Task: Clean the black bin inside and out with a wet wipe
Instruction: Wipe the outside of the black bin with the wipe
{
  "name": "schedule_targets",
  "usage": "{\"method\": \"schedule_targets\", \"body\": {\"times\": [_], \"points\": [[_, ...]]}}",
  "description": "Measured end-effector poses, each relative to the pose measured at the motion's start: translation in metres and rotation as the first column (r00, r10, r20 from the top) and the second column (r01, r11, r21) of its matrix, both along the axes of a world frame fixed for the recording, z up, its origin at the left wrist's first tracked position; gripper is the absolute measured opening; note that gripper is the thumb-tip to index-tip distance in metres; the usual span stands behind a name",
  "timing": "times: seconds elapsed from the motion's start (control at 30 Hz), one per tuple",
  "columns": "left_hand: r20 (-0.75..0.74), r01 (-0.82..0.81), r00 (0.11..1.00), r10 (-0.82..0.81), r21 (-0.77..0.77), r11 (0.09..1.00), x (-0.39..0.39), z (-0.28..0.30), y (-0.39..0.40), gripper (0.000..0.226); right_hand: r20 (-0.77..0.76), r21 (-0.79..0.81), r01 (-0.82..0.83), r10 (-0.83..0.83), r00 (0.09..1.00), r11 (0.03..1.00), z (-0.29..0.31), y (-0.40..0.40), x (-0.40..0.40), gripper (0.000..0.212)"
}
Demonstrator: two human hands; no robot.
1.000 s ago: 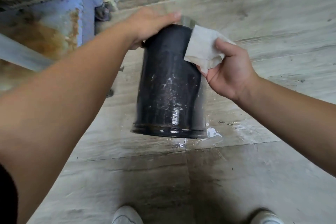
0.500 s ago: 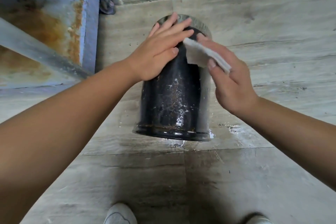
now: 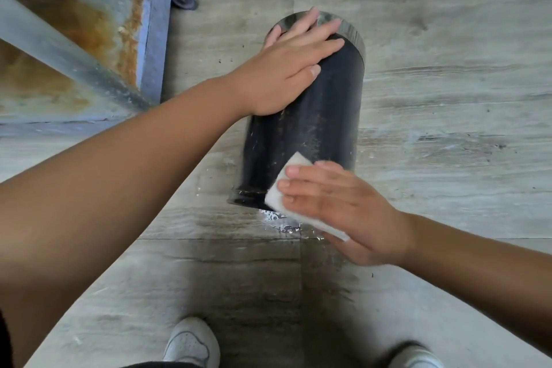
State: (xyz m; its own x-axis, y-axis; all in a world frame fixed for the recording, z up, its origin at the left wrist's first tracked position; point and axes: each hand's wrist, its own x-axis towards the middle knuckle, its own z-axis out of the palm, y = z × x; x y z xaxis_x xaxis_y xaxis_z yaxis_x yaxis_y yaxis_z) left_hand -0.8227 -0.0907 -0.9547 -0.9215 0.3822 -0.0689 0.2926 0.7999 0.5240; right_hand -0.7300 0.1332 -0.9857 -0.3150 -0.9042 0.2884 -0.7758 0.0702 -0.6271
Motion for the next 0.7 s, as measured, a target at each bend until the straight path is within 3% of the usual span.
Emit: {"method": "schedule_targets", "body": {"times": [0.07,0.1,0.17,0.2,0.23,0.3,0.37,0.4,0.5,0.7], "points": [[0.053,0.018,0.998,-0.018,0.006,1.0,-0.005,0.002,0.002,0.052,0.225,-0.055,0.033,-0.02,0.974,0.998,0.009,0.006,0.011,0.04],[0.079,0.025,0.997,-0.025,0.003,1.0,-0.008,0.003,0.002,0.052,0.417,-0.118,0.097,-0.039,0.908,0.988,0.016,0.007,0.011,0.039],[0.117,0.022,0.993,-0.024,0.017,1.0,-0.012,0.005,0.004,0.052,0.782,-0.219,0.286,-0.008,0.624,0.933,0.031,0.006,-0.003,0.038],[0.146,0.004,0.989,-0.015,0.079,0.997,-0.013,0.006,0.005,0.051,0.875,-0.244,0.396,0.025,0.483,0.885,0.036,0.005,-0.017,0.038],[0.187,-0.034,0.982,-0.002,0.184,0.982,-0.013,0.008,0.006,0.047,0.902,-0.249,0.49,0.016,0.431,0.836,0.039,0.004,-0.033,0.039],[0.277,-0.113,0.961,0.01,0.358,0.927,-0.015,0.012,0.009,0.043,0.792,-0.2,0.582,-0.219,0.57,0.788,0.044,-0.004,-0.062,0.035],[0.303,-0.084,0.953,-0.014,0.309,0.947,-0.018,0.016,0.016,0.05,0.477,-0.103,0.546,-0.44,0.761,0.831,0.04,-0.015,-0.074,0.029],[0.289,-0.034,0.956,-0.038,0.239,0.97,-0.02,0.018,0.02,0.055,0.318,-0.03,0.494,-0.46,0.829,0.869,0.036,-0.02,-0.073,0.03],[0.225,0.088,0.969,-0.104,0.077,0.993,-0.02,0.015,0.027,0.056,-0.092,0.152,0.29,-0.279,0.956,0.945,0.032,-0.028,-0.058,0.031],[0.121,0.108,0.987,-0.109,0.013,0.994,-0.015,0.006,0.025,0.049,-0.175,0.265,0.002,0.045,0.984,0.964,0.049,-0.027,-0.02,0.033]]}}
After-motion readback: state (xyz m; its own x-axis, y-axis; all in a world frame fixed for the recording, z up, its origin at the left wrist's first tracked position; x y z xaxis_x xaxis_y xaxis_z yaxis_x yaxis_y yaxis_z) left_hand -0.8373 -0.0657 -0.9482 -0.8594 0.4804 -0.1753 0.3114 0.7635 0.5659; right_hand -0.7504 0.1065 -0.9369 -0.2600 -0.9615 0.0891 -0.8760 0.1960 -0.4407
